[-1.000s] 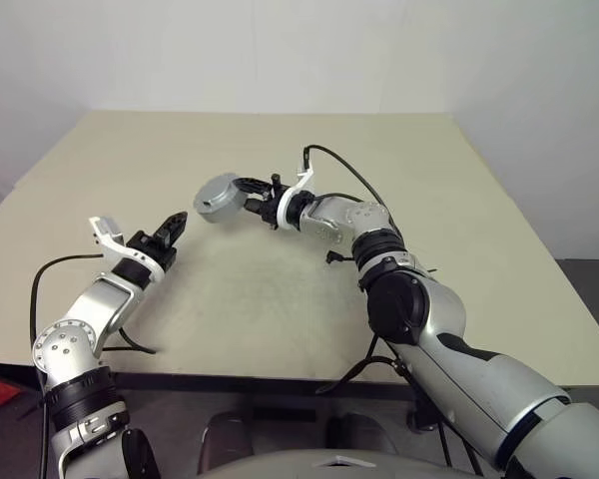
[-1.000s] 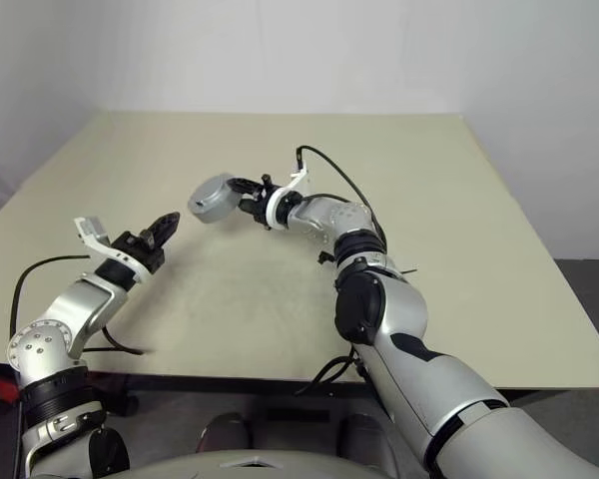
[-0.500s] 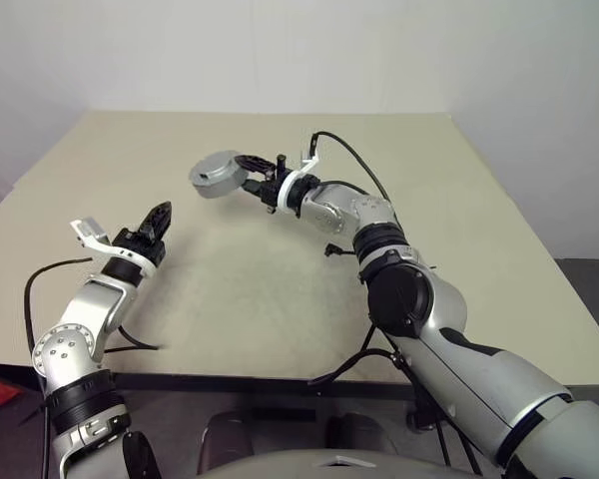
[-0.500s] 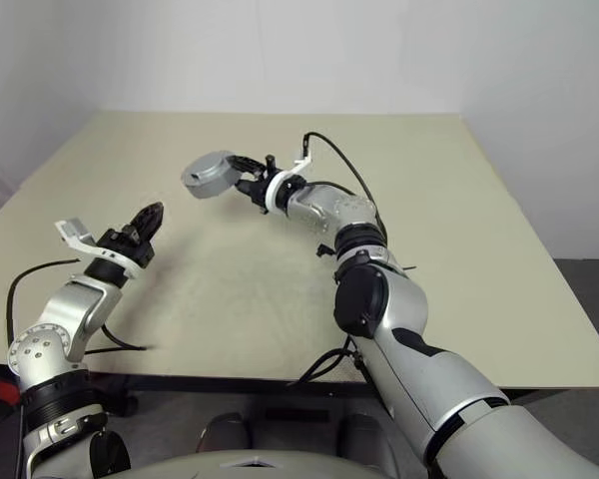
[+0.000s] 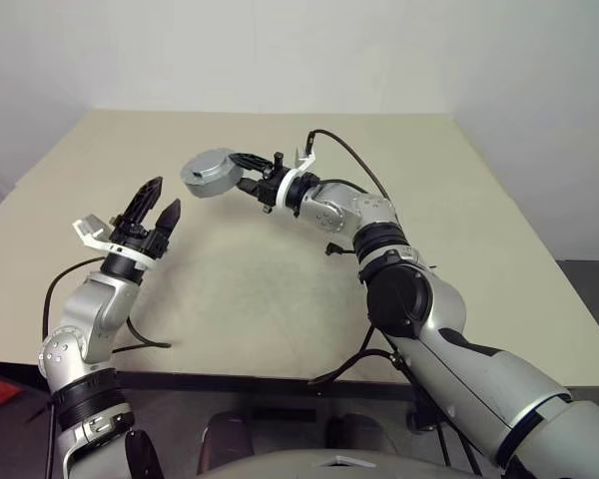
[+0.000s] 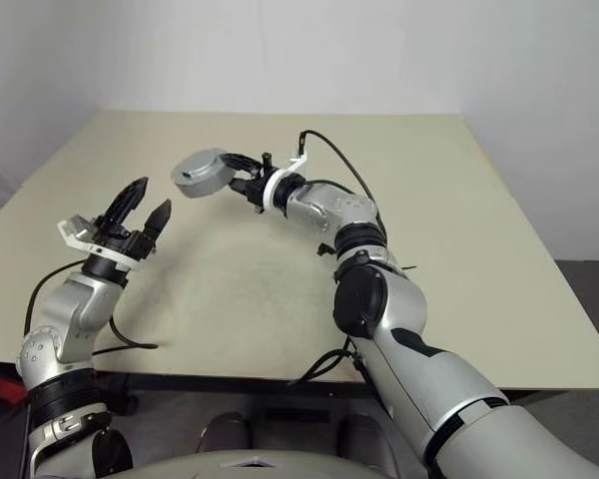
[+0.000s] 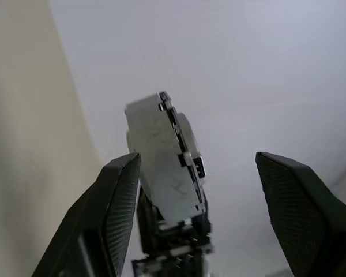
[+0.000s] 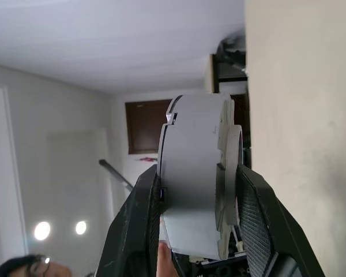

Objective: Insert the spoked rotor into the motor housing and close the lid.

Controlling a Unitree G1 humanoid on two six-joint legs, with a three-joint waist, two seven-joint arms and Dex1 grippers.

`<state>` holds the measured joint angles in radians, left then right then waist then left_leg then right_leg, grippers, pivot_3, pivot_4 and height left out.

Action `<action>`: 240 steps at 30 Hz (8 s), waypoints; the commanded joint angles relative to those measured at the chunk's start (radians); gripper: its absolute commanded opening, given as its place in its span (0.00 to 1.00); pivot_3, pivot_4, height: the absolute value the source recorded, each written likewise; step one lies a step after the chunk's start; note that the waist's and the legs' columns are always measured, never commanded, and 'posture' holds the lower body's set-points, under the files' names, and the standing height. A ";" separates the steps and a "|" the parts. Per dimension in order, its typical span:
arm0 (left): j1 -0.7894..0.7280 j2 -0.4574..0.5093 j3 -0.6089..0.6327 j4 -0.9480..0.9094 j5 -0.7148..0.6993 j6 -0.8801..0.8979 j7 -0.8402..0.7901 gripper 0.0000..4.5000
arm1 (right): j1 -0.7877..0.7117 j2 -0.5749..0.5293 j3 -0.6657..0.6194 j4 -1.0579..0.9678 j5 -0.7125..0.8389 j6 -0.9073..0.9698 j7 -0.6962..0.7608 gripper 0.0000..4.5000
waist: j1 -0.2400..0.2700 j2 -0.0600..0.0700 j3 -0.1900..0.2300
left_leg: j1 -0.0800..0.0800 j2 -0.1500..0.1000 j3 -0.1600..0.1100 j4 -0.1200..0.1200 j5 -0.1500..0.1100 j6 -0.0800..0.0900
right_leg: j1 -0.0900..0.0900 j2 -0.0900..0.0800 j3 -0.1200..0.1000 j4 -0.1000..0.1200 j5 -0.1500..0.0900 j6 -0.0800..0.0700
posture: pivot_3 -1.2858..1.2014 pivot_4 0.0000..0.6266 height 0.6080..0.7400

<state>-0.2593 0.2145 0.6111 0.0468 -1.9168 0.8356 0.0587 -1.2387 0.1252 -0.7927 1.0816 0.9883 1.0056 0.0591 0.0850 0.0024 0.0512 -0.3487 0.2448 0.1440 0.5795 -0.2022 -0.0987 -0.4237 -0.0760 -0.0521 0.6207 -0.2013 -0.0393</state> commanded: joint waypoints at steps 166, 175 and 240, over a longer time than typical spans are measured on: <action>-0.099 0.041 0.224 0.246 0.544 -0.408 0.214 0.50 | 0.170 -0.049 0.306 -0.278 -0.133 -0.093 0.146 0.89 | 0.012 -0.016 -0.001 | 0.001 0.000 -0.004 0.004 0.001 -0.002 | 0.002 0.000 -0.001 0.003 0.003 0.004 | 0.52 0.00 1.00; -0.090 0.036 0.220 0.241 0.543 -0.386 0.218 0.50 | 0.212 -0.080 0.404 -0.290 -0.236 -0.099 0.243 0.89 | 0.013 -0.016 -0.001 | 0.002 0.000 -0.004 0.004 0.001 -0.002 | 0.004 0.000 -0.001 0.003 0.003 0.004 | 0.52 0.00 1.00; -0.010 0.211 -0.444 -0.164 1.189 -0.225 -0.366 0.96 | 0.559 -0.556 0.892 -0.578 -0.666 -0.631 1.218 0.90 | 0.009 -0.005 -0.009 | 0.014 -0.003 0.001 0.010 0.000 0.006 | 0.021 -0.008 -0.002 0.003 0.002 0.002 | 0.52 0.00 1.00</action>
<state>-0.2456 0.4241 0.1502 -0.0911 -0.7393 0.6304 -0.2909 -0.6596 -0.4296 0.1021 0.5191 0.3259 0.3976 1.2722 0.0940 -0.0031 0.0425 -0.3346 0.2415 0.1445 0.5905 -0.2019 -0.0920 -0.4027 -0.0845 -0.0543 0.6242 -0.1994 -0.0372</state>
